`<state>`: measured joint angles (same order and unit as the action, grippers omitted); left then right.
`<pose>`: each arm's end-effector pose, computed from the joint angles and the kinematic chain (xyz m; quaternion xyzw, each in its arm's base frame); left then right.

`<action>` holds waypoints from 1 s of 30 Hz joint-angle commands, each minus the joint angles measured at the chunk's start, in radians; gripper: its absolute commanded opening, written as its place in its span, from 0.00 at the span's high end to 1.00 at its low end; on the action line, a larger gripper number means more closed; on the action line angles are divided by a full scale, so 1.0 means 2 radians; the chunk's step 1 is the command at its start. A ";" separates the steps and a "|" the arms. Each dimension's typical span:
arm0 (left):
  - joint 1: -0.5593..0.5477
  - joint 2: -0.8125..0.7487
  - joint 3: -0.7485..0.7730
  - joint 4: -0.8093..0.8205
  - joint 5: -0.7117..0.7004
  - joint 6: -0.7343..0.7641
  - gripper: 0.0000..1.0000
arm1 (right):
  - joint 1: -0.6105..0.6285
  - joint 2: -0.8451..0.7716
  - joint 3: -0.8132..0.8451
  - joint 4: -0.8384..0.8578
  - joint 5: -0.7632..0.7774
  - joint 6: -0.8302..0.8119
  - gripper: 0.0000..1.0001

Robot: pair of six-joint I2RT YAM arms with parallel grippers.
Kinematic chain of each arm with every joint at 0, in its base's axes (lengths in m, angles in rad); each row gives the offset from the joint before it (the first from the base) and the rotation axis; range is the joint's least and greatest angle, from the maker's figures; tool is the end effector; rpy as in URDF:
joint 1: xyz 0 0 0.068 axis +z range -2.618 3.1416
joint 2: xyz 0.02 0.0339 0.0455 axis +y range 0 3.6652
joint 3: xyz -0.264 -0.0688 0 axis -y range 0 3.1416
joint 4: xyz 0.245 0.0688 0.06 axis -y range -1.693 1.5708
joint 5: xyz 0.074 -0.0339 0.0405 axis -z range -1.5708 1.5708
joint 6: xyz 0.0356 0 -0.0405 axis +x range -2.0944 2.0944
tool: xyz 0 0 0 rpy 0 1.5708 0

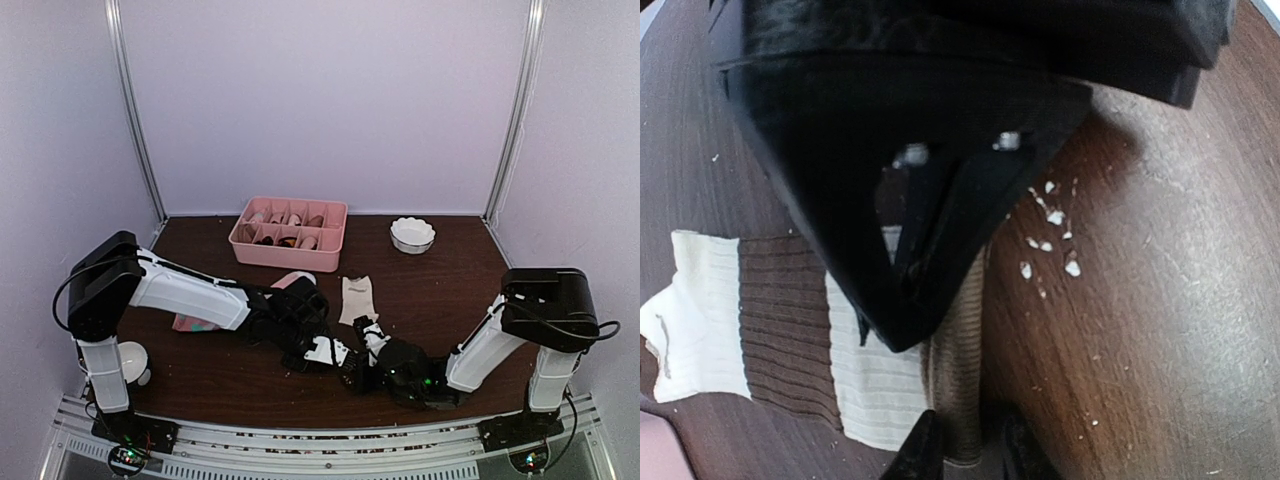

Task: Roll the socks
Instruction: Roll the sock at the center of the board.

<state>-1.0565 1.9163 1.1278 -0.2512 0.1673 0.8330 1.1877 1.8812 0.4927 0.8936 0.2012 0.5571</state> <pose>0.1817 -0.3337 0.1363 0.7921 0.5457 -0.1093 0.2509 0.1187 0.2755 0.0831 -0.2160 0.8283 0.3350 0.3938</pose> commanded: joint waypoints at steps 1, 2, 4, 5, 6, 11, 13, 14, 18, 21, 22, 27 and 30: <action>0.002 0.010 -0.010 -0.007 -0.013 0.010 0.78 | -0.005 -0.007 -0.011 -0.031 -0.010 0.006 1.00; 0.002 0.008 -0.016 -0.005 -0.014 0.011 0.78 | -0.006 -0.008 -0.012 -0.032 -0.011 0.007 1.00; 0.001 -0.002 -0.029 0.005 -0.016 0.012 0.72 | -0.008 -0.009 -0.015 -0.029 -0.012 0.008 1.00; 0.001 -0.007 -0.036 0.014 -0.018 0.012 0.66 | -0.008 -0.009 -0.015 -0.029 -0.014 0.009 1.00; 0.001 -0.011 -0.042 0.022 -0.021 0.012 0.62 | -0.009 -0.009 -0.015 -0.028 -0.015 0.009 1.00; -0.004 -0.031 -0.061 0.059 -0.031 0.011 0.58 | -0.010 -0.010 -0.012 -0.029 -0.025 0.009 1.00; -0.007 -0.040 -0.064 0.068 -0.026 0.010 0.58 | -0.011 -0.011 -0.012 -0.030 -0.027 0.010 1.00; -0.009 -0.043 -0.066 0.067 -0.022 0.011 0.58 | -0.010 -0.011 -0.012 -0.030 -0.028 0.010 1.00; -0.017 -0.050 -0.072 0.060 -0.008 0.020 0.63 | -0.012 -0.012 -0.011 -0.033 -0.031 0.011 1.00; -0.019 -0.041 -0.067 0.058 -0.014 0.023 0.67 | -0.013 -0.012 -0.011 -0.034 -0.035 0.011 1.00; -0.019 -0.037 -0.065 0.058 -0.018 0.023 0.68 | -0.013 -0.012 -0.011 -0.034 -0.036 0.011 1.00; -0.018 -0.025 -0.051 0.053 -0.023 0.022 0.69 | -0.014 -0.012 -0.010 -0.034 -0.041 0.012 1.00; -0.019 -0.024 -0.047 0.055 -0.023 0.021 0.70 | -0.014 -0.013 -0.009 -0.036 -0.045 0.011 1.00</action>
<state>-1.0885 1.8488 1.0100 -0.1352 0.1280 0.8665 1.1652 1.8660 0.4839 0.8856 0.1375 0.5762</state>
